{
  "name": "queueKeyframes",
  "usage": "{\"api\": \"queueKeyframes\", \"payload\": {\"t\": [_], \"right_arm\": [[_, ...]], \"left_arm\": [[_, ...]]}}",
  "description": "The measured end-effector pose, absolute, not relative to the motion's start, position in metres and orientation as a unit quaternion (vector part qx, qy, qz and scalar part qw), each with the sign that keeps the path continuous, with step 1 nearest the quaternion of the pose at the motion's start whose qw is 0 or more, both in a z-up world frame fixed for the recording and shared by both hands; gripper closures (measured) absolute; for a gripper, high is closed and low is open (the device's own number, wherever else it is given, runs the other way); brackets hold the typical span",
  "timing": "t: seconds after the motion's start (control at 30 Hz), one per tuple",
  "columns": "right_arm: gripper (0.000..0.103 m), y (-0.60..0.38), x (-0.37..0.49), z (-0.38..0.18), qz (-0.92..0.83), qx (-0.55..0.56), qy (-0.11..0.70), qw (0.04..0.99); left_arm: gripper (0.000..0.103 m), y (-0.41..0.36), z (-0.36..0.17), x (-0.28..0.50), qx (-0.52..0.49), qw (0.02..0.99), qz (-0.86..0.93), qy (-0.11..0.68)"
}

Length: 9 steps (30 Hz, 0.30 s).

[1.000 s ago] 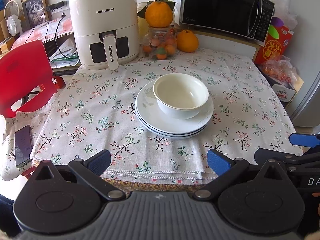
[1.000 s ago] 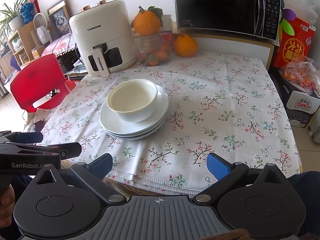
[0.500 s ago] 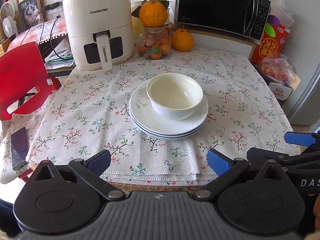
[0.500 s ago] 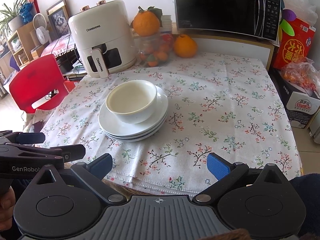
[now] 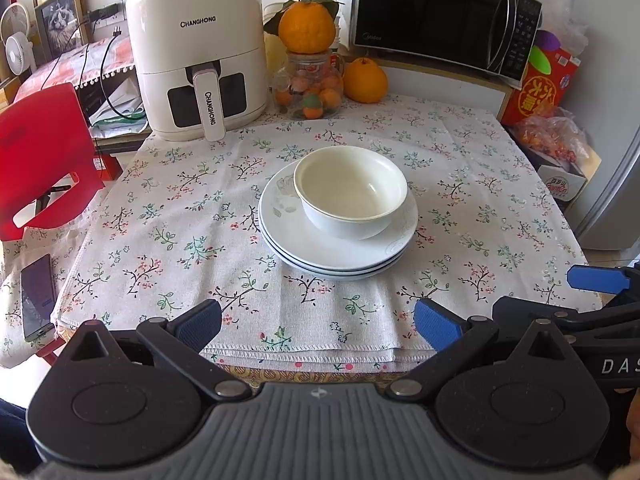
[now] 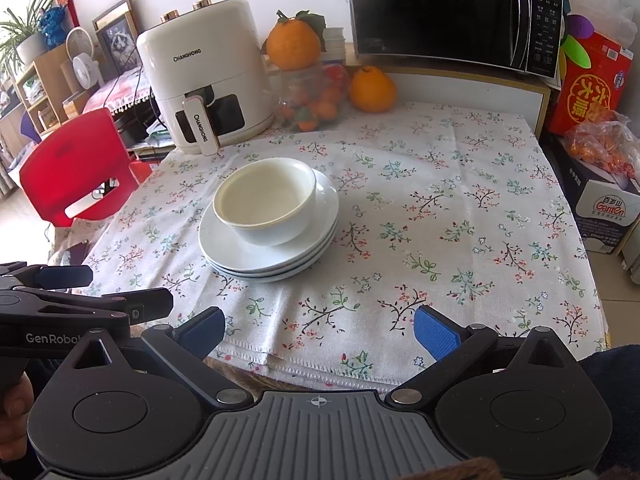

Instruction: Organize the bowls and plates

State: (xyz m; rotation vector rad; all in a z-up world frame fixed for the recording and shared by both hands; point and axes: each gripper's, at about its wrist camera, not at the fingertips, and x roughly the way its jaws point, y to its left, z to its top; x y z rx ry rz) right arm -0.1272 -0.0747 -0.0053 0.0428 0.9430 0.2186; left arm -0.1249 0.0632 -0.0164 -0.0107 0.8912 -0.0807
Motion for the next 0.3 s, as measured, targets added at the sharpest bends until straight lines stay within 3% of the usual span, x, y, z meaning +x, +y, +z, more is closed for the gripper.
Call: {"api": "queueKeyframes", "payload": {"t": [0.3], "right_arm": [[0.002,-0.0745,-0.1245,-0.0056,0.106,0.025,0.455,0.884]], "left_arm": [[0.0,0.064,-0.0166,-0.1231,-0.007,0.902,-0.038,0.431]]}}
